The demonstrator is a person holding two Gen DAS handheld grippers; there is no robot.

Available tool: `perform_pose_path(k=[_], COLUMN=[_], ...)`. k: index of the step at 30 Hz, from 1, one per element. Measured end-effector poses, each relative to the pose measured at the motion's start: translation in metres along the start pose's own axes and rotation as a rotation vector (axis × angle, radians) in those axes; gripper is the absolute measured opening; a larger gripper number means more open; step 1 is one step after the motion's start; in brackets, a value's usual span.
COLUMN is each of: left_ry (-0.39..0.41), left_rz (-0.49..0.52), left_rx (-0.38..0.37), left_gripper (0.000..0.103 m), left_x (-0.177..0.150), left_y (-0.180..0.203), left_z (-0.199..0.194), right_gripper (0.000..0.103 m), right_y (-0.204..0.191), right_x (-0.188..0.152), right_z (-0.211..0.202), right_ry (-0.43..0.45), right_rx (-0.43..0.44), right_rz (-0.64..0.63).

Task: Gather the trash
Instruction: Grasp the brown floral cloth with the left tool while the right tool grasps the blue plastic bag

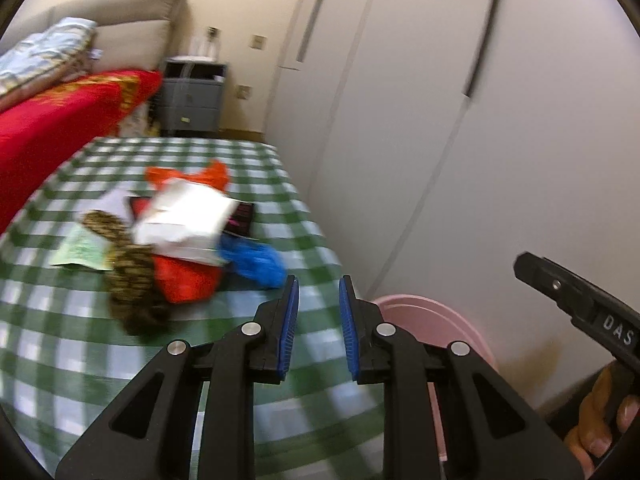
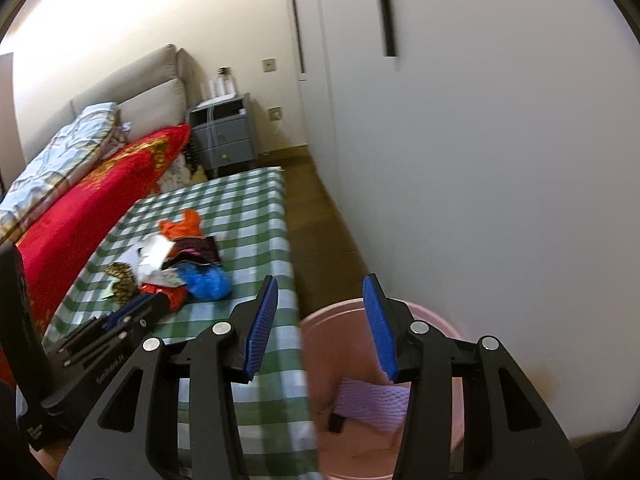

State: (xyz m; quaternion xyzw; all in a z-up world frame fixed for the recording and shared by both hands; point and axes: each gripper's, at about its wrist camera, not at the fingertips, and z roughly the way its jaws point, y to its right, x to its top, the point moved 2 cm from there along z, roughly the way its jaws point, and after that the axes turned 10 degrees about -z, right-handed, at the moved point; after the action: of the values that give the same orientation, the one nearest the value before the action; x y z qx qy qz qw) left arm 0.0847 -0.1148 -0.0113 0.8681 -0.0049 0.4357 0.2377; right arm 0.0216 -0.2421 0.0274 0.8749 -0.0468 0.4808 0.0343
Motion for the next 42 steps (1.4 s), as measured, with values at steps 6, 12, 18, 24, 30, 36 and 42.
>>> perform_pose_path(k=[6,12,18,24,30,36,42], left_ry=[0.052,0.076,0.080,0.072,0.052,0.037,0.009], left_rz=[-0.033,-0.093,-0.112,-0.129,-0.139,-0.152,-0.153], left_rx=[0.130,0.256,0.306,0.331,0.341,0.344,0.332], left_gripper=[0.022,0.031,0.043,0.044,0.044,0.044,0.044], left_x=[0.005,0.006,0.006,0.009,0.010,0.013,0.010], left_y=[-0.036,-0.065,-0.080,-0.091,-0.098,-0.103,-0.103], left_z=[-0.007,-0.004,0.001,0.011,0.019,0.026,0.034], right_gripper=[0.045,0.045,0.045,0.046,0.046,0.046,0.046], right_y=[-0.035,-0.067,-0.086,-0.094,-0.099,-0.107,-0.112], right_x=[-0.003,-0.011,-0.016,-0.009,-0.008,-0.008,-0.012], right_z=[0.019,0.054,0.088,0.114,0.142,0.163,0.179], right_ry=[0.005,-0.018,-0.056,-0.082,-0.126,-0.159,-0.210], right_rx=[0.080,0.140,0.199,0.250,0.294,0.328,0.338], right_rz=[-0.029,-0.014,0.022,0.055,0.098,0.094,0.103])
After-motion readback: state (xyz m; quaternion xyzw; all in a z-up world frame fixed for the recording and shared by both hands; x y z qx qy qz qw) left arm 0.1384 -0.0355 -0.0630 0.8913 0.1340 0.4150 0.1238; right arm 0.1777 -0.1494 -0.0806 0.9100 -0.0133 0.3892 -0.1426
